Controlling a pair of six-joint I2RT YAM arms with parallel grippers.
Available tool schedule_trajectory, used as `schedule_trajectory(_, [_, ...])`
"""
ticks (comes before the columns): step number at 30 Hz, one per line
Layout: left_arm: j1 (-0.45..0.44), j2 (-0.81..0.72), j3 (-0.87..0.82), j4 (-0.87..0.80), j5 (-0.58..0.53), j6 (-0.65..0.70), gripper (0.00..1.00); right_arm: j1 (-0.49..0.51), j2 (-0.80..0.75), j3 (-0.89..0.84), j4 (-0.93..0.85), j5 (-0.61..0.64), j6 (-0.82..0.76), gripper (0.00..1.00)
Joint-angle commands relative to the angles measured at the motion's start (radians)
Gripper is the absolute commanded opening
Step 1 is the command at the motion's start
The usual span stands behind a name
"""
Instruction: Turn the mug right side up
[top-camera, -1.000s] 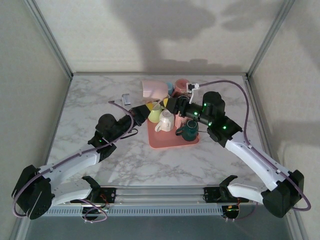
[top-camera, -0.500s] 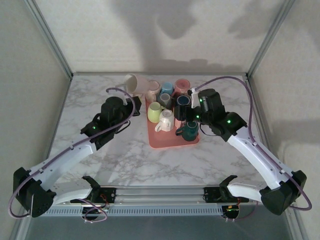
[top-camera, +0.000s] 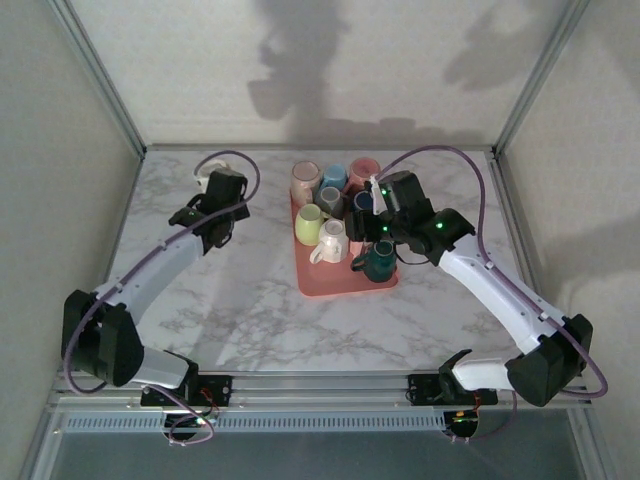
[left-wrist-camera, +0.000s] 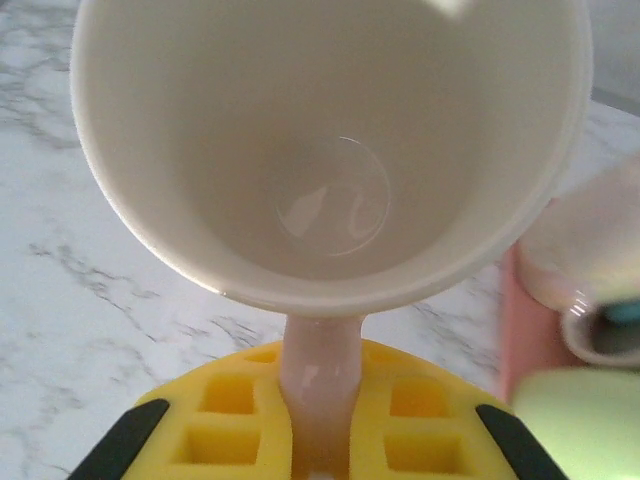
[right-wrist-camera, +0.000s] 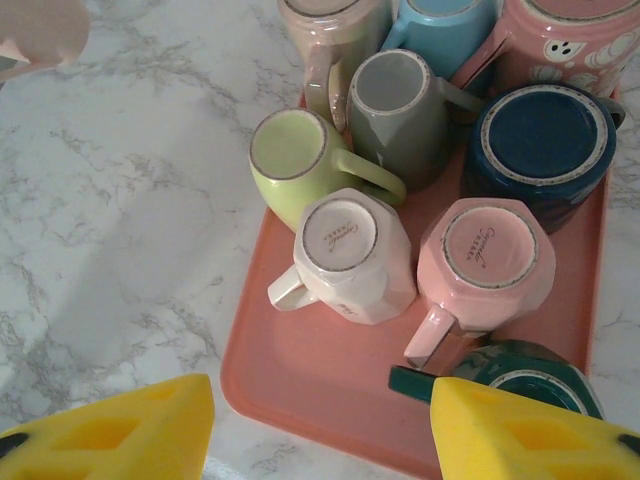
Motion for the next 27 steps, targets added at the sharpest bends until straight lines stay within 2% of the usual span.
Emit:
schedule_trajectory(1, [0.068, 0.044, 0.083, 0.020, -0.020, 0.047, 0.00, -0.009, 0.016, 0.041, -0.023, 0.017, -0.013, 0.60])
schedule_trajectory(6, [0.171, 0.147, 0.147, 0.023, 0.051, 0.075, 0.00, -0.014, 0.040, 0.054, -0.031, 0.017, -0.018, 0.61])
schedule_trajectory(15, [0.289, 0.335, 0.293, -0.014, 0.104, 0.122, 0.00, -0.023, 0.066, 0.063, -0.028, -0.007, -0.025, 0.61])
schedule_trajectory(27, [0.349, 0.523, 0.398, -0.027, 0.141, 0.144, 0.00, -0.033, 0.086, 0.065, -0.026, -0.031, -0.029, 0.61])
